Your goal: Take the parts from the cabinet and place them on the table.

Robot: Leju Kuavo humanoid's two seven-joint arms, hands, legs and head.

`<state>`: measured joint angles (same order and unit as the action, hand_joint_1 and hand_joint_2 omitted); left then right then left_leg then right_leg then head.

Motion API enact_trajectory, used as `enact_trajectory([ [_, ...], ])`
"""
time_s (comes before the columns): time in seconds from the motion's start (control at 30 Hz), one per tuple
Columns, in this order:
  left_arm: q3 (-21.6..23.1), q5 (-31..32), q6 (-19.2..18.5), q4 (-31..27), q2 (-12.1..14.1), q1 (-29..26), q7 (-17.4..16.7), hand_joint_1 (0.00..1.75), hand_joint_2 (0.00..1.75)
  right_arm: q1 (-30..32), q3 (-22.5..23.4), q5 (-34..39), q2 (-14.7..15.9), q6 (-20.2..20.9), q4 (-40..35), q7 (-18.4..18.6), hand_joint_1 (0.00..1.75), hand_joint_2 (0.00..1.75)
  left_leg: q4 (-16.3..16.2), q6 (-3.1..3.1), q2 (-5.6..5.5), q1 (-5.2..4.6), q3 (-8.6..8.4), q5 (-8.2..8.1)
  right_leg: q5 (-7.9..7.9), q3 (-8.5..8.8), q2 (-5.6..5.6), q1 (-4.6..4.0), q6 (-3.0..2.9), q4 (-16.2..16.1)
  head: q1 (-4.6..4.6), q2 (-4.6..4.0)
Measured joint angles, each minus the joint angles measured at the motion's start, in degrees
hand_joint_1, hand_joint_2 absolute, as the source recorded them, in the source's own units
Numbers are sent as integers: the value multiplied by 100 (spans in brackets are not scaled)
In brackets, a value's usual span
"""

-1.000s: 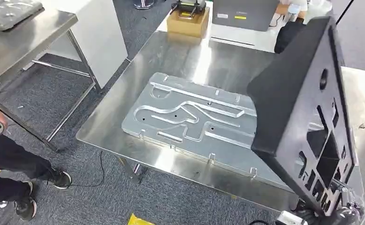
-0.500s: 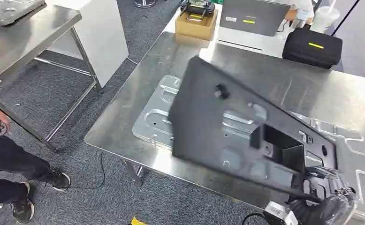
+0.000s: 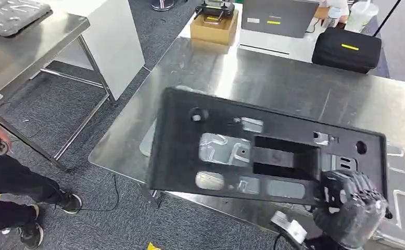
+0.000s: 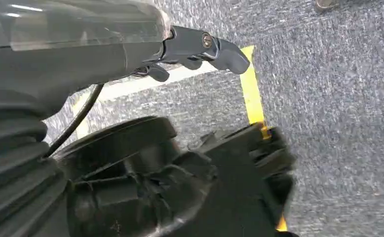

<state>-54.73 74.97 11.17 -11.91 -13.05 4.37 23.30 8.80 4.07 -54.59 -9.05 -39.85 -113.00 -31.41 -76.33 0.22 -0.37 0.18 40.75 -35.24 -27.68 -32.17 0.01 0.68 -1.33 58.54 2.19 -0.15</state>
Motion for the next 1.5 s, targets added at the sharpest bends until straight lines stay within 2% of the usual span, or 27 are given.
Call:
enact_trajectory([
  [0.07, 39, 61, 0, 0, 2, 6, -50, 0, 0, -246, 61, -590, 2, 0, 72, 155, 138, 175, 512, -8, 2, 19, -197, 431, -16, 11, 8, 5, 13, 14, 0, 0],
  [0.13, 70, 103, 0, 0, 2, 30, -96, 0, 0, -478, 155, -1079, 7, 0, 142, 370, 140, 175, 1542, 15, 10, 36, -675, 935, -44, 41, 11, 7, 54, 33, 0, 0],
  [0.17, 90, 138, -2, 0, 2, 48, -125, 0, 0, -589, 197, -1309, 18, 0, 179, 494, 136, 175, 1680, 35, 10, 21, -749, 805, -53, 24, 6, -16, 86, 39, 4, 0],
  [0.3, 188, 221, -18, 0, 2, 73, -219, 0, 0, -1069, 350, -2295, 120, 0, 348, 1142, 136, 175, 1744, 160, -2, -25, -717, 886, -21, -1, 6, -9, 212, 20, 4, 0],
  [0.37, 218, 266, -22, 0, -2, 99, -245, 0, 0, -1201, 374, -2857, 305, 0, 424, 1771, 136, 175, 1832, 243, 2, 14, -769, 934, -155, -44, 2, 12, 266, 188, 9, 0],
  [0.47, 288, 277, -35, 0, -17, 116, -282, 0, 0, -1321, 328, -3044, 683, 0, 685, 2777, 138, 175, 1829, 290, -1, -4, -761, 928, -724, -646, 2, 15, 314, 1392, 9, 0],
  [0.5, 299, 280, -35, 0, -17, 114, -293, 0, 0, -1341, 302, -3050, 812, 0, 799, 2936, 138, 175, 1825, 301, 0, -10, -762, 921, -780, -812, 2, 15, 319, 1683, 4, 0],
  [0.53, 308, 280, -35, 0, -17, 114, -306, 0, 0, -1352, 297, -3052, 934, 0, 925, 3049, 134, 175, 1821, 304, -1, -16, -769, 917, -688, -860, 2, 14, 316, 1718, 7, 0],
  [0.57, 319, 288, -35, 0, -17, 117, -326, 0, 0, -1357, 297, -3054, 1067, 2, 1078, 3176, 140, 175, 1813, 302, -3, -20, -779, 907, -471, -780, 2, 13, 303, 1486, 7, 0],
  [0.63, 334, 308, -37, 0, -22, 124, -339, 0, 0, -1359, 245, -3054, 1343, 4, 1391, 3567, 141, 175, 1801, 294, -17, -23, -812, 880, 73, -350, 2, 5, 253, 522, 7, 0],
  [0.67, 337, 312, -37, 0, -35, 124, -341, 0, 0, -1374, 167, -3055, 1500, 4, 1577, 3859, 141, 175, 1801, 283, -21, -25, -815, 869, 135, -182, 3, -5, 220, 118, 9, 0],
  [0.8, 360, 321, -37, 0, -37, 146, -363, 0, 0, -1457, -430, -3057, 2122, 85, 2281, 5309, 141, 175, 1817, 188, -26, -47, -782, 877, 101, -172, 10, -65, 176, 45, 6, 0],
  [0.87, 376, 321, -31, 0, -37, 151, -387, 0, 0, -1496, -735, -3057, 2354, 188, 2542, 5714, 141, 175, 1771, 118, -18, -61, -788, 816, 155, -110, -2, 18, 103, -57, 2, 0],
  [0.9, 382, 323, -22, 0, -37, 157, -393, 0, 0, -1512, -864, -3057, 2440, 217, 2636, 5841, 140, 175, 1567, 79, -6, -60, -712, 661, 156, -91, 1, 15, 98, -80, 2, 0],
  [0.97, 396, 323, -20, 0, -37, 164, -406, 0, 0, -1526, -1183, -3057, 2625, 232, 2879, 6074, 141, 175, 746, 49, -4, -31, -317, 235, 144, -92, -17, 3, 59, -72, -13, 0],
  [1.03, 411, 321, -2, 0, -35, 148, -413, 0, 0, -1519, -1450, -3057, 2796, 232, 3078, 6188, 141, 175, 34, 28, -3, -30, 51, 39, 132, -94, -29, -5, 42, -61, -15, 0],
  [1.07, 413, 321, 0, 0, -33, 136, -415, 0, 0, -1509, -1539, -3057, 2846, 243, 3152, 6216, 141, 175, 83, 31, -3, -30, 49, 155, 122, -87, -28, -5, 42, -54, -13, 0],
  [1.1, 413, 317, 2, 0, -33, 129, -415, 0, 0, -1491, -1605, -3057, 2883, 260, 3215, 6225, 141, 175, 395, 43, -3, -30, -86, 393, 107, -78, -23, -5, 45, -43, -15, 0],
  [1.17, 415, 312, 13, 0, -33, 132, -411, 0, 0, -1463, -1692, -3057, 2929, 280, 3303, 6227, 140, 175, 1465, 116, -4, -37, -596, 946, 66, -35, -10, -12, 63, -21, -13, 0],
  [1.2, 415, 308, 20, 0, -28, 133, -411, 0, 0, -1456, -1731, -3057, 2953, 284, 3346, 6227, 138, 175, 1730, 162, -9, -70, -737, 904, 49, -36, -7, -23, 77, -12, -7, 0],
  [1.23, 415, 304, 33, 0, -28, 142, -409, 0, 0, -1456, -1753, -3059, 2984, 289, 3377, 6227, 124, 175, 1827, 170, -6, -69, -767, 900, 45, -58, 3, -40, 99, 9, -13, 0],
  [1.27, 417, 304, 42, 0, -28, 149, -411, 0, 0, -1449, -1775, -3057, 2994, 299, 3408, 6238, 0, 175, 1805, 177, -7, -75, -753, 899, 53, -66, 1, -23, 128, -2, -9, 0],
  [1.33, 417, 299, 61, 0, -24, 133, -411, 0, 0, -1438, -1878, -3057, 3047, 330, 3469, 6290, 0, 175, 1836, 226, -6, -73, -759, 914, 65, -49, 2, -15, 187, -36, -9, 0],
  [1.37, 420, 295, 61, 0, -33, 135, -409, 0, 0, -1431, -1939, -3059, 3097, 330, 3482, 6288, 0, 175, 1944, 277, 14, -9, -822, 972, 15, -64, 1, -20, 209, -7, -15, 0],
  [1.4, 420, 293, 63, 0, -33, 142, -402, 0, 0, -1419, -2000, -3057, 3108, 332, 3504, 6258, 0, 175, 1986, 292, 11, -24, -852, 981, -75, -96, -1, -16, 241, 126, 13, 0],
  [1.47, 420, 273, 63, 0, -33, 156, -396, 0, 0, -1408, -2070, -3057, 3123, 326, 3550, 6113, 0, 175, 1981, 320, 18, -21, -857, 980, -458, -450, 2, 7, 289, 855, 22, 0],
  [1.5, 420, 271, 63, 0, -33, 153, -395, 0, 0, -1379, -2125, -3059, 3121, 315, 3580, 6042, 0, 0, 1978, 324, 18, -21, -857, 975, -612, -663, 1, 25, 315, 1275, 17, 0],
])
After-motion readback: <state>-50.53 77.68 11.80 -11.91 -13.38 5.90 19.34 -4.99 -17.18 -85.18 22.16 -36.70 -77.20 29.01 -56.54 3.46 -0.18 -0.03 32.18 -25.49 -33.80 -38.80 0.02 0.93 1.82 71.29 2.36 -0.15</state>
